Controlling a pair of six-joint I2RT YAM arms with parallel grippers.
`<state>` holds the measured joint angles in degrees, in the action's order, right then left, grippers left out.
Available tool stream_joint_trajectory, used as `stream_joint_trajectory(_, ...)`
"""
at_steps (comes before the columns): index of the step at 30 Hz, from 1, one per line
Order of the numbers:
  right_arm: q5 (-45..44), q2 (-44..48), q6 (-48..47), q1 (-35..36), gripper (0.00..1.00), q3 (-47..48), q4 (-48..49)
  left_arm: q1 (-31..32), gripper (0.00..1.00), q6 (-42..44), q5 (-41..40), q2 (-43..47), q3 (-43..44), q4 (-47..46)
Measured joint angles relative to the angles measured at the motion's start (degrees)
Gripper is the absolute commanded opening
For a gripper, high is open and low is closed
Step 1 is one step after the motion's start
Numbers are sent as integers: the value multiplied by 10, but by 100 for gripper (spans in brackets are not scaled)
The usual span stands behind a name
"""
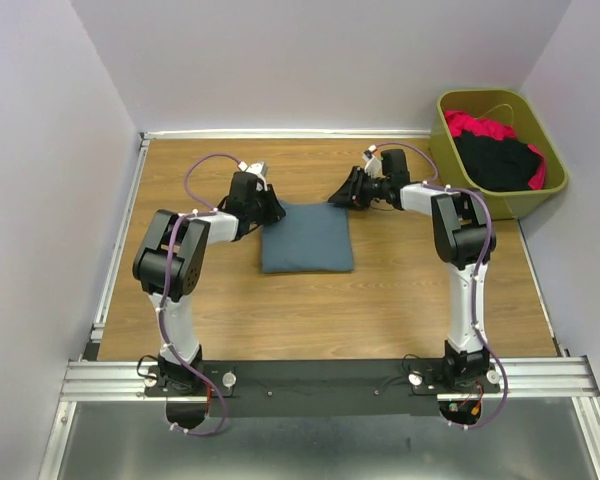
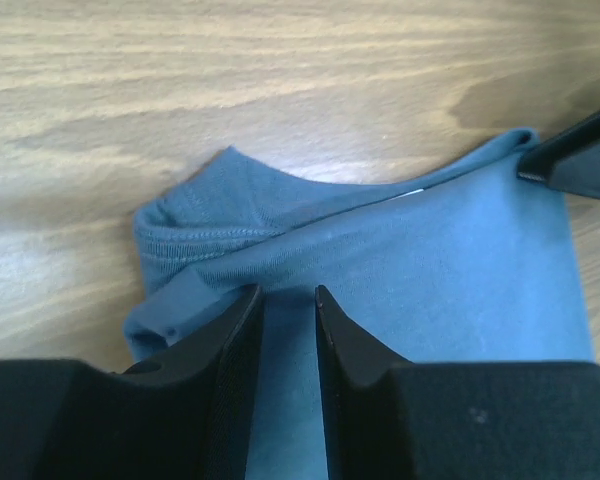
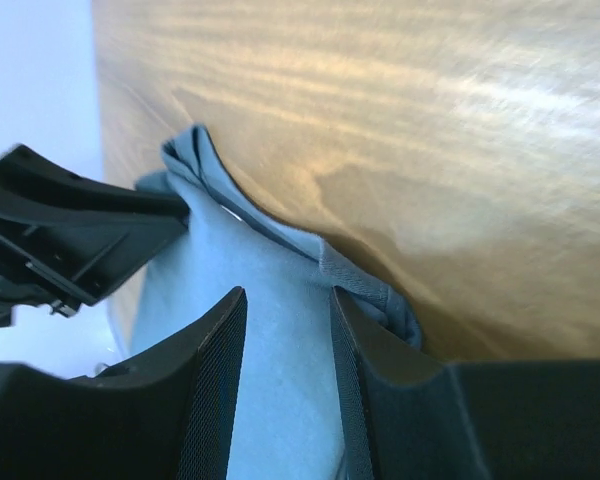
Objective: Fold and stack the t-shirts
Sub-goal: Fold the tshirt
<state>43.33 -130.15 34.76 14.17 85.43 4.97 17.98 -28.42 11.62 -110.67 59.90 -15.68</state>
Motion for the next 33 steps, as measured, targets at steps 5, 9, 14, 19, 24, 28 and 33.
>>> stream_joint_trajectory(5,10,-6,43,-14,46,-7,37,-13,43,-16,24,-3,-1,-14)
stream_joint_trajectory(9,9,23,55,-17,47,-34,44,-16,55,-17,27,21,-8,-11)
stream_joint_trajectory(14,13,111,63,-14,47,-89,48,-15,59,-27,25,150,-57,-1)
stream_joint_trajectory(19,70,210,70,11,45,-160,86,9,49,-51,22,306,-140,-31)
stream_joint_trajectory(24,122,238,87,42,42,-299,160,40,38,-90,23,352,-278,-49)
stream_joint_trajectory(28,131,208,81,39,41,-369,175,40,30,-116,16,345,-359,-45)
stream_joint_trajectory(33,148,158,71,19,40,-399,200,40,30,-146,7,340,-394,-57)
